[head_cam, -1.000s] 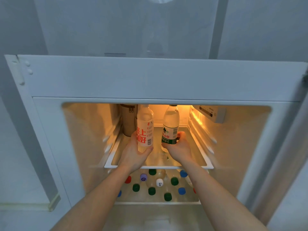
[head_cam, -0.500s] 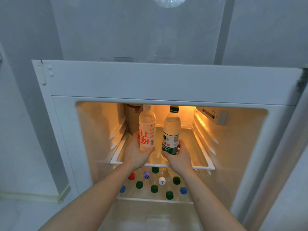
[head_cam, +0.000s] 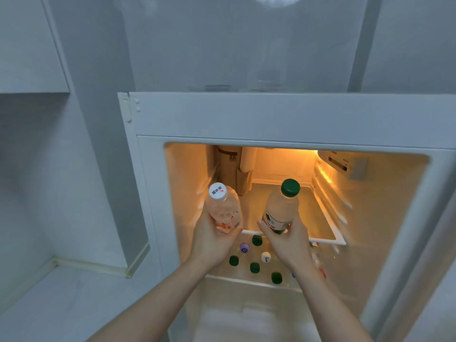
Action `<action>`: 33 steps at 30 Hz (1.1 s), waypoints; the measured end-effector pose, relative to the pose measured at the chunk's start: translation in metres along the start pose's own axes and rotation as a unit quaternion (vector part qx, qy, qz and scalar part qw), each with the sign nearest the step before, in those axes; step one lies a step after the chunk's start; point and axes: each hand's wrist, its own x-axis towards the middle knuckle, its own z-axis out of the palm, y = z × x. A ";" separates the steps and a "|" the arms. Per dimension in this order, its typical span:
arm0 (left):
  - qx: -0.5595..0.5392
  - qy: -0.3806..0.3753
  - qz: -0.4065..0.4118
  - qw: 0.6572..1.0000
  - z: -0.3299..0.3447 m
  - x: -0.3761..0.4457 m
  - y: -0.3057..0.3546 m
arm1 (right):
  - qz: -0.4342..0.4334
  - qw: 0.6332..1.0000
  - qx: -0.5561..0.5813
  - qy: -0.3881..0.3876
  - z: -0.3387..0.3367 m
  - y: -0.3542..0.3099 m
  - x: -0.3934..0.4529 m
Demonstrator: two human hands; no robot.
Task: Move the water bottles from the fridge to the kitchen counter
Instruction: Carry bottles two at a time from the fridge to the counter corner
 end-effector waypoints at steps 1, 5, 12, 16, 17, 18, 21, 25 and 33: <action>-0.010 0.003 -0.002 1.000 -0.010 -0.013 0.007 | -0.007 1.000 0.001 -0.008 -0.002 -0.009 -0.012; -0.056 0.037 -0.013 0.998 -0.074 -0.093 0.019 | -0.053 0.995 0.053 -0.060 0.006 -0.050 -0.070; 0.018 0.122 -0.090 0.988 -0.194 -0.261 0.000 | -0.092 0.955 0.073 -0.271 0.055 -0.096 -0.189; 0.070 0.186 -0.150 0.969 -0.253 -0.362 -0.005 | -0.093 0.915 0.099 -0.380 0.094 -0.142 -0.272; 0.075 0.202 -0.167 0.962 -0.267 -0.391 -0.004 | -0.095 0.904 0.103 -0.403 0.102 -0.153 -0.298; 0.082 0.215 -0.179 0.957 -0.277 -0.414 -0.002 | -0.096 0.895 0.106 -0.422 0.109 -0.161 -0.319; 0.108 0.259 -0.206 0.938 -0.306 -0.489 0.006 | -0.102 0.862 0.135 -0.477 0.127 -0.186 -0.385; 0.142 0.331 -0.254 0.898 -0.338 -0.588 0.023 | -0.137 0.803 0.154 -0.560 0.147 -0.226 -0.461; 0.193 0.486 -0.303 0.797 -0.365 -0.739 0.069 | -0.208 0.666 0.196 -0.689 0.177 -0.319 -0.590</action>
